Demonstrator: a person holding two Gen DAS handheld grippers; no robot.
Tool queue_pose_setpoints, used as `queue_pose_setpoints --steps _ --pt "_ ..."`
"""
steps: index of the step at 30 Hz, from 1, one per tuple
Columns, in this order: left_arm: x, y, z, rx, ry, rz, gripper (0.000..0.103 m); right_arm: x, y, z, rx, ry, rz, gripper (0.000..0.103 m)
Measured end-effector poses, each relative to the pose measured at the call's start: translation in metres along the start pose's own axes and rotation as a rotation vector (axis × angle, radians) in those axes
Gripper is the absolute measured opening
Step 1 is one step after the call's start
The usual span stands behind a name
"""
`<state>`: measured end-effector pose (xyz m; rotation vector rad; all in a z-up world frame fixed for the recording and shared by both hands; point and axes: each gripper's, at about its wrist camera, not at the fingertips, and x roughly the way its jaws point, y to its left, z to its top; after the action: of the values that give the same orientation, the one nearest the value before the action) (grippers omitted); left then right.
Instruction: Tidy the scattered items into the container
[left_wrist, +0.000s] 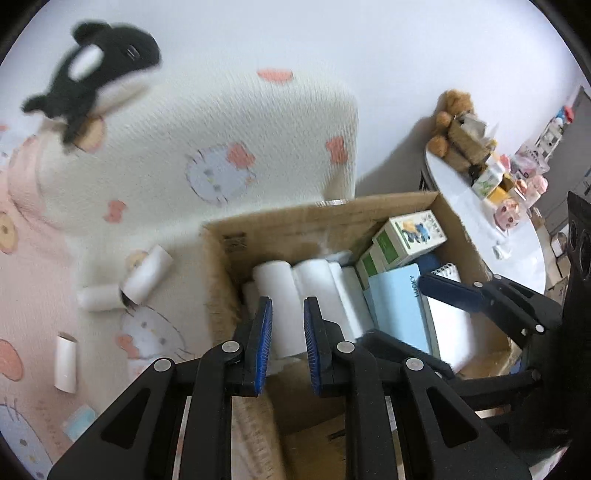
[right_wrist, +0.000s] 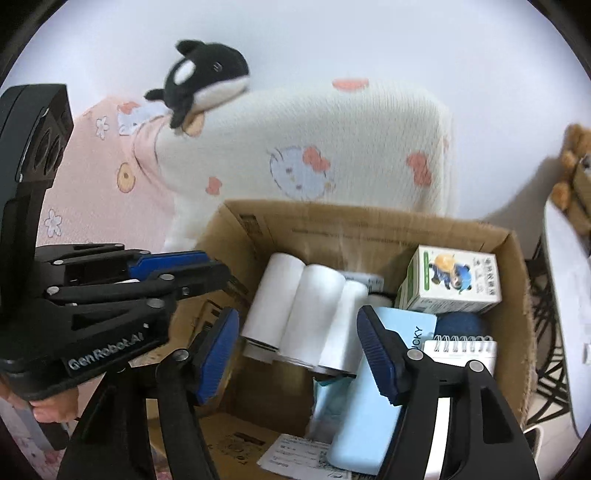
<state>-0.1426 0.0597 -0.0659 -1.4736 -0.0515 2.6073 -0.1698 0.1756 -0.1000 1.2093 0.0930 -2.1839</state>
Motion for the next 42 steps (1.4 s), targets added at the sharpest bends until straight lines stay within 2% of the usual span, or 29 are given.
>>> queue_pose_setpoints --steps 5,9,11,13,15,19,21,25,28,31,33,42 --pt "-0.043 0.013 -0.016 0.058 -0.136 0.163 0.023 -0.023 0.033 -0.001 -0.049 -0.098 -0.087 0.073" --pt "-0.070 0.027 -0.023 0.047 -0.181 0.149 0.030 -0.049 0.058 0.001 -0.077 -0.172 -0.162 0.078" --pt "-0.087 0.034 -0.026 0.040 -0.216 0.137 0.039 -0.065 0.065 -0.001 -0.100 -0.201 -0.178 0.081" --pt "-0.104 0.039 -0.029 0.040 -0.255 0.135 0.054 -0.080 0.074 -0.001 -0.130 -0.232 -0.194 0.084" --pt "-0.120 0.043 -0.034 0.049 -0.284 0.144 0.059 -0.096 0.085 -0.003 -0.159 -0.266 -0.229 0.089" --pt "-0.141 0.044 -0.046 0.070 -0.338 0.185 0.062 -0.119 0.103 -0.005 -0.185 -0.333 -0.328 0.097" --pt "-0.146 0.041 -0.052 0.086 -0.349 0.191 0.062 -0.126 0.108 -0.008 -0.176 -0.349 -0.348 0.101" --pt "-0.149 0.027 -0.062 0.118 -0.372 0.224 0.063 -0.127 0.115 -0.018 -0.166 -0.324 -0.344 0.102" --pt "-0.144 0.021 -0.068 0.157 -0.340 0.214 0.063 -0.122 0.120 -0.027 -0.165 -0.295 -0.357 0.102" --pt "-0.139 0.022 -0.069 0.153 -0.315 0.227 0.063 -0.112 0.122 -0.032 -0.168 -0.262 -0.365 0.102" --pt "-0.139 0.025 -0.070 0.146 -0.315 0.238 0.062 -0.107 0.122 -0.033 -0.167 -0.243 -0.339 0.102" --pt "-0.141 0.023 -0.071 0.160 -0.322 0.256 0.063 -0.105 0.120 -0.035 -0.158 -0.231 -0.337 0.102"
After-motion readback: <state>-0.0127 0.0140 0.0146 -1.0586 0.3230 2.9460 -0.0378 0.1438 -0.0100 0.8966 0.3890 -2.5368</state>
